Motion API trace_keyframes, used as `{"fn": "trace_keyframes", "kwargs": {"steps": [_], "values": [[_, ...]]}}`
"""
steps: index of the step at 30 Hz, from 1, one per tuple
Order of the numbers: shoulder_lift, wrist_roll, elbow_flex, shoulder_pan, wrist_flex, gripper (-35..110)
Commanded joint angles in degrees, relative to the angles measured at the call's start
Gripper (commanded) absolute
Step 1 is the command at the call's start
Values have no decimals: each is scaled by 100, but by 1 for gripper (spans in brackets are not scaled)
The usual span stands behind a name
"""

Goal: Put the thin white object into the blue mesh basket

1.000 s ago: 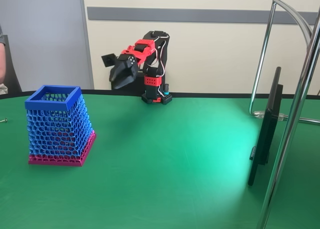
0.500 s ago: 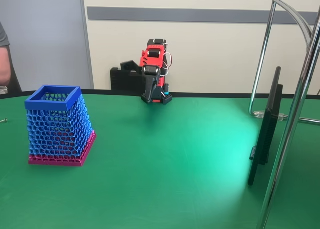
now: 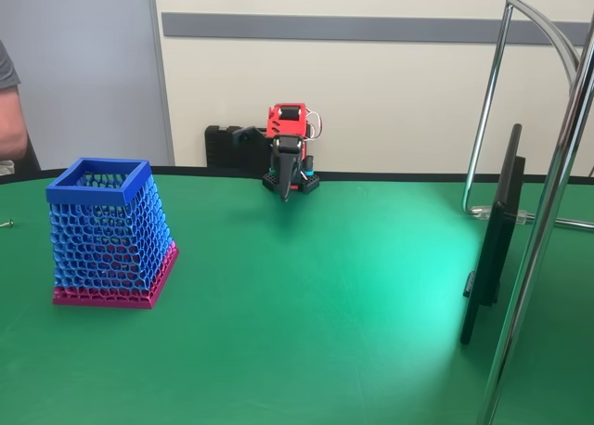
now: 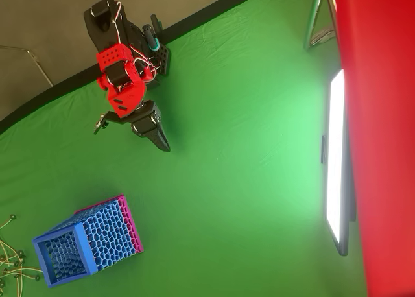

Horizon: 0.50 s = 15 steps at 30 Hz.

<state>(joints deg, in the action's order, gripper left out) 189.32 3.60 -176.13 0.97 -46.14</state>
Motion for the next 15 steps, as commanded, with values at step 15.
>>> {"fn": "trace_keyframes", "kwargs": {"steps": [15], "values": [[123, 79, -53, 0, -325, 1]]}}
